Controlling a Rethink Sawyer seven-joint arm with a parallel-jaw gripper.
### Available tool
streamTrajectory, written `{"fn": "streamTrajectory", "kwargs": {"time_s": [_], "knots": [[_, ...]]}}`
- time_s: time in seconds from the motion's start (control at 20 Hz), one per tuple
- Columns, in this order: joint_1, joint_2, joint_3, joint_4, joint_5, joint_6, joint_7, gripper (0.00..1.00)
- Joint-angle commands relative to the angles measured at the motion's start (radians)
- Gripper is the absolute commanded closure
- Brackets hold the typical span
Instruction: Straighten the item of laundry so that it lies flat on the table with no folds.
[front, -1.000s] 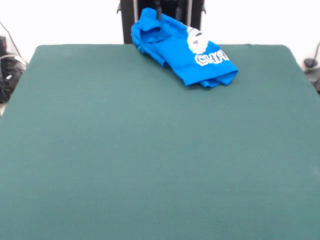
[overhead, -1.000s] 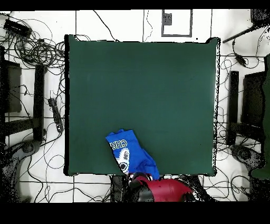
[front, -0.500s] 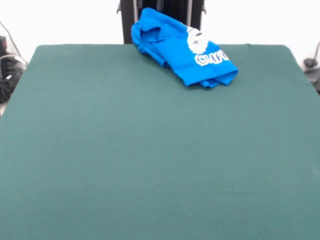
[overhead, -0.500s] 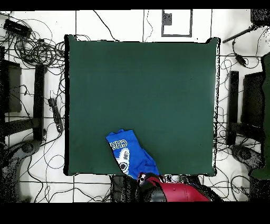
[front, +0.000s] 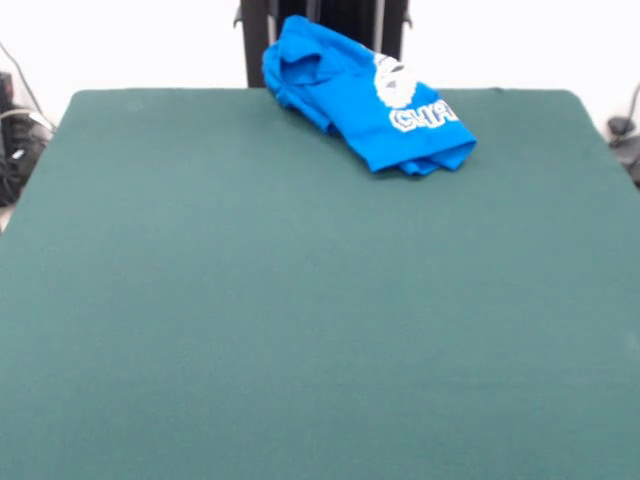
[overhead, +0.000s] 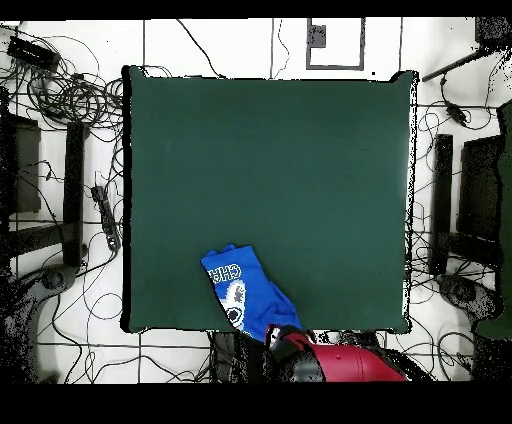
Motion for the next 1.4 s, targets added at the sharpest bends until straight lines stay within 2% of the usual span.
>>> {"fn": "streamTrajectory", "kwargs": {"time_s": [0.05,0.6,1.4], "knots": [[0.001,0.121,0.133,-0.082,-0.034,0.007,-0.024,0.0],[-0.048,0.252,0.176,-0.138,-0.091,-0.044,-0.035,0.0],[-0.061,0.289,0.202,-0.188,-0.134,-0.034,-0.014,0.0]]}}
